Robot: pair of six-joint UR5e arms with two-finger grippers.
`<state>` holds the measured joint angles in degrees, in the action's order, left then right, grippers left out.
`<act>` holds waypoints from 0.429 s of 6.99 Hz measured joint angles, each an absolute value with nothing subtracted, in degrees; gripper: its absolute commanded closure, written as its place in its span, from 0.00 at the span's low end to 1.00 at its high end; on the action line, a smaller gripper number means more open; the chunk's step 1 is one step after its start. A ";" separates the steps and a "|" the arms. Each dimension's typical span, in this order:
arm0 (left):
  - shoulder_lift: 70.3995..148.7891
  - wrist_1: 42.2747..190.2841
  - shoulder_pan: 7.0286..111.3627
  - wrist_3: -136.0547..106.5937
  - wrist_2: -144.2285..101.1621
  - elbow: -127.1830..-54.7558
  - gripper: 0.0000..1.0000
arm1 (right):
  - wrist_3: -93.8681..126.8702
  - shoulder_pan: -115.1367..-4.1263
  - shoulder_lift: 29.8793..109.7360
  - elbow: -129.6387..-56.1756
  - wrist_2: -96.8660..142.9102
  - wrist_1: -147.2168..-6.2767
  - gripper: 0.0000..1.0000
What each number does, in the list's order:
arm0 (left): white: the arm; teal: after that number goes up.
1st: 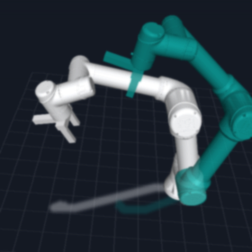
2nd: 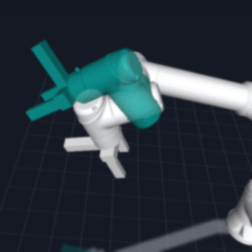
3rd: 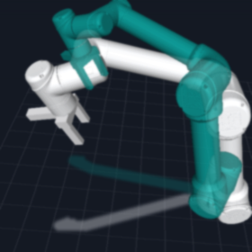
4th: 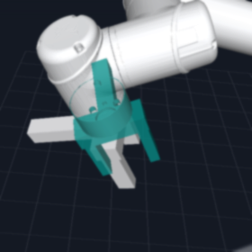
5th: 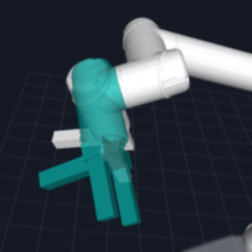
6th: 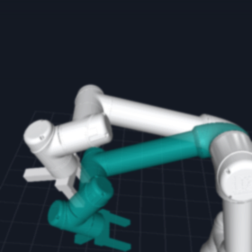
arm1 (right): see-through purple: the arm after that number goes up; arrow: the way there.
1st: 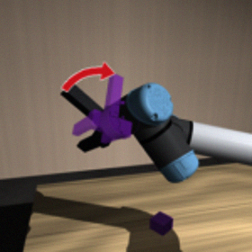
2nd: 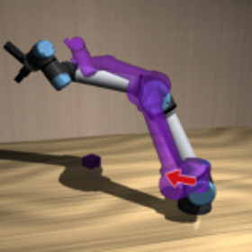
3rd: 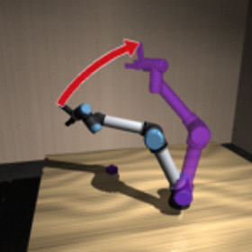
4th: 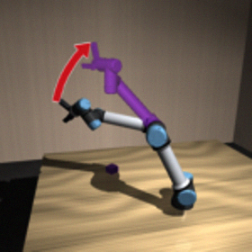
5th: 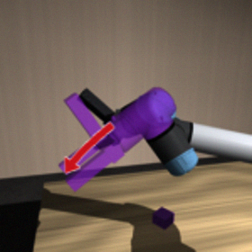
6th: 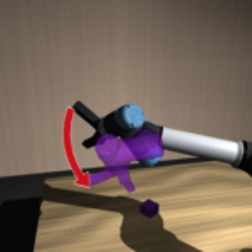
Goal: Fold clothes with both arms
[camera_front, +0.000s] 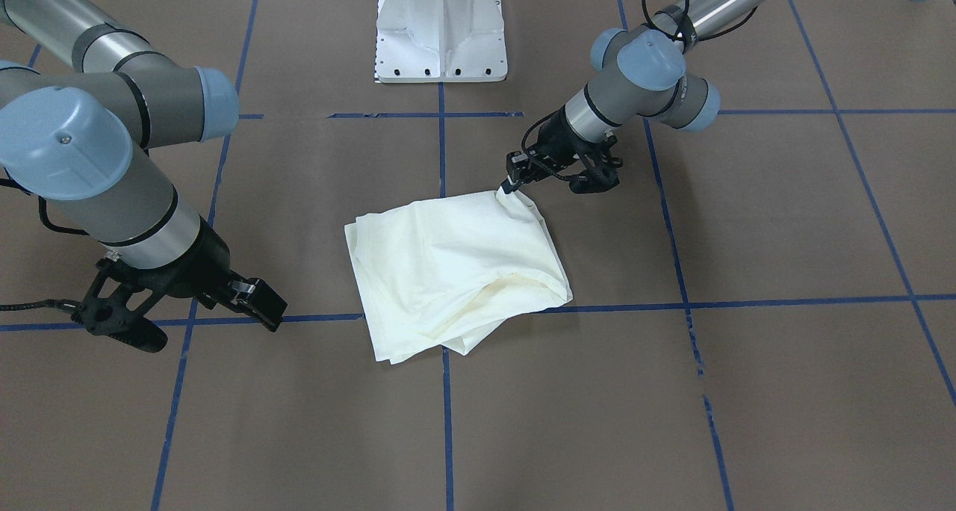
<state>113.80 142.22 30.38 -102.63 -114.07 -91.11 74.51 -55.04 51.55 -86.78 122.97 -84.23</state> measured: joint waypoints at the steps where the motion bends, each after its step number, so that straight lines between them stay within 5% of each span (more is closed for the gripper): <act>1: 113.65 142.21 30.56 -101.71 -114.24 -91.46 1.00 | 74.42 -55.02 51.57 -86.76 122.96 -84.21 0.00; 3: 109.99 142.21 30.77 -97.02 -114.33 -94.87 1.00 | 74.36 -55.02 51.65 -86.75 122.96 -84.20 0.00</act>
